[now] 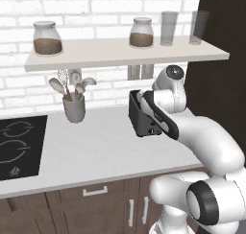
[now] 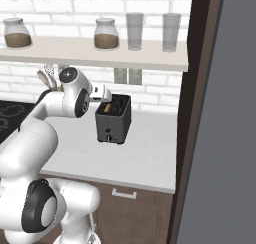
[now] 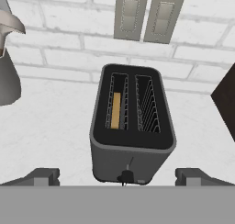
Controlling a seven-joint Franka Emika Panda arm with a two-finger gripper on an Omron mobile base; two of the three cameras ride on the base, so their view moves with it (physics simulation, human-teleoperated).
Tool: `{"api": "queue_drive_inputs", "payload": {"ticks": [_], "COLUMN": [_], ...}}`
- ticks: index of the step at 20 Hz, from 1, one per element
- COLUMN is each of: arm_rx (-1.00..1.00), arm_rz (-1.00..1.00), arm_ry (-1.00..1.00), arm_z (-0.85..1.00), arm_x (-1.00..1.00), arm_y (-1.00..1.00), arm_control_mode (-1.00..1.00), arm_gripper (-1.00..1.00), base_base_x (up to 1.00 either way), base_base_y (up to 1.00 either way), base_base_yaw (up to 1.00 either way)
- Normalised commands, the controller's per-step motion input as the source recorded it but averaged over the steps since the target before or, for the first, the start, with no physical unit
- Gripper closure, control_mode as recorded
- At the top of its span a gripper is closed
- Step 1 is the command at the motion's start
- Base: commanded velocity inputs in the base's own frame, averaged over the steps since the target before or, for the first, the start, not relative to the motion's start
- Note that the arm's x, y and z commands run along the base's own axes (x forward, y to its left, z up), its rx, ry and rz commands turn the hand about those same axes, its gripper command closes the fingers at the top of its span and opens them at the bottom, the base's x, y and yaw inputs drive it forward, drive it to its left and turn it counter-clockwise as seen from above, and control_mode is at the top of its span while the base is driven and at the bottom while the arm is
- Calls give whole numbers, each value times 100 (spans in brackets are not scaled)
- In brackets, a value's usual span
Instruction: Start the toaster. Once the lever pops up, take the bread to the plate on the dining counter.
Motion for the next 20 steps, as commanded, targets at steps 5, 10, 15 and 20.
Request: {"api": "queue_drive_inputs", "payload": {"ticks": [5,10,15,20], "arm_rx": [0,0,0,0], "arm_rz": [0,0,0,0], "arm_ry": [0,0,0,0], "arm_z": [0,0,0,0], "arm_x": [0,0,0,0], "arm_y": [0,0,0,0], "arm_control_mode": [-100,-100,-100,-100], "arm_gripper": [-100,-100,-100,-100], "base_base_x": [0,0,0,0], "base_base_y": [0,0,0,0], "base_base_yaw": [0,0,0,0]}}
